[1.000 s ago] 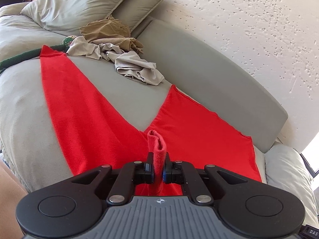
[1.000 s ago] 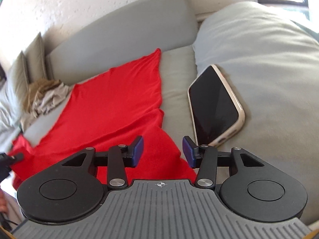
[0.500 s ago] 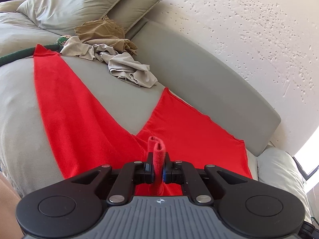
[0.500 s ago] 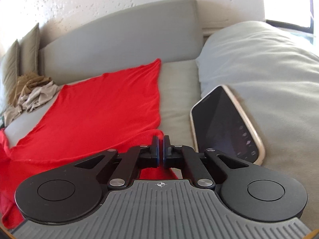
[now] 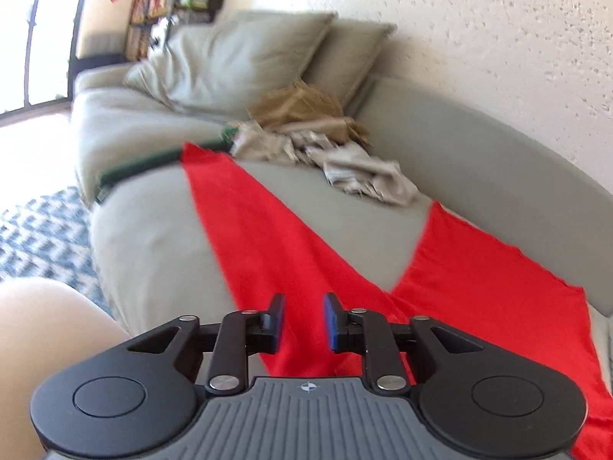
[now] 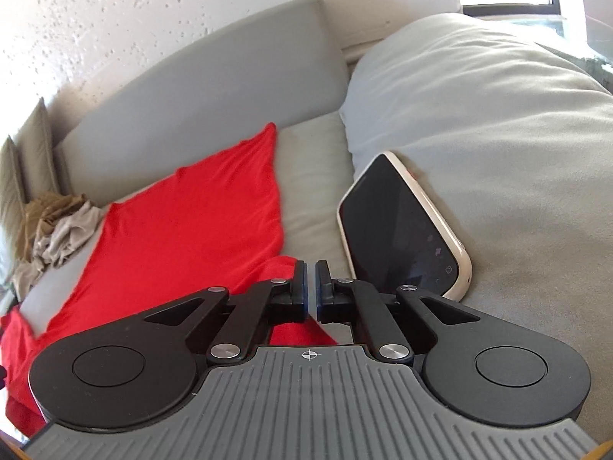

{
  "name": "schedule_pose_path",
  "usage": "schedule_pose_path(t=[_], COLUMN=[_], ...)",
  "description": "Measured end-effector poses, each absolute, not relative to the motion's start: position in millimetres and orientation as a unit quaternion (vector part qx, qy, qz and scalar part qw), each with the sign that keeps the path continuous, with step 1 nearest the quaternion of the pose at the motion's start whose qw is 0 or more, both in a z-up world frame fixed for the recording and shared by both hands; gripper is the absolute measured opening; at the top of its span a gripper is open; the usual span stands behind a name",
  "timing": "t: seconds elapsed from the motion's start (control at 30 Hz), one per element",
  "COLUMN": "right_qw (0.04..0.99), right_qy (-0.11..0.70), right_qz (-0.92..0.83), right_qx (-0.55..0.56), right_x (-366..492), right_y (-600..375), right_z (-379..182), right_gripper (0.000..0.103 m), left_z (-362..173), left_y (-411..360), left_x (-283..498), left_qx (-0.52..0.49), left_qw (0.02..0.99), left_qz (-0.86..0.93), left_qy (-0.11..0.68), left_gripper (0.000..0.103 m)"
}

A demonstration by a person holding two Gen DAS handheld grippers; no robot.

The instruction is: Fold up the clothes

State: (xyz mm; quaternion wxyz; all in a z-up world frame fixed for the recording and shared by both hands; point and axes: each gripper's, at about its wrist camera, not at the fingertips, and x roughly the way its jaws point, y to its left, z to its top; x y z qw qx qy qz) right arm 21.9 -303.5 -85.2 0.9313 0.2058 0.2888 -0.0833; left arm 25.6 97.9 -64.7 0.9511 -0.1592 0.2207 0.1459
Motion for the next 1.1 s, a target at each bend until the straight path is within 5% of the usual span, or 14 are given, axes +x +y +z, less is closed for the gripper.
schedule_pose_path(t=[0.17, 0.33, 0.43, 0.6, 0.87, 1.1], right_qw=[0.941, 0.947, 0.939, 0.914, 0.955, 0.937], right_qy=[0.278, 0.320, 0.330, 0.359, 0.290, 0.337], right_qz=[-0.054, -0.020, -0.088, -0.183, -0.056, -0.081], right_qx=[0.186, 0.018, -0.032, 0.057, 0.024, -0.038], right_x=[9, 2, -5, -12, -33, -30], right_y=[-280, -214, -216, -276, -230, -213], right_z=[-82, -93, -100, -92, -74, -85], right_gripper=[0.019, 0.022, 0.025, 0.025, 0.027, 0.030], left_z=[-76, -99, -98, -97, -79, -92], left_y=[58, 23, 32, 34, 16, -15], left_x=[35, 39, 41, 41, 13, 6], left_qx=[-0.073, 0.063, 0.041, 0.029, -0.006, 0.085], left_qw=[0.964, 0.952, 0.952, 0.953, 0.963, 0.929], left_qz=[0.027, 0.044, 0.050, 0.048, -0.106, -0.130], left_qy=[0.255, 0.296, 0.300, 0.297, 0.247, 0.336], left_gripper=[0.024, 0.027, 0.029, 0.028, 0.020, 0.033])
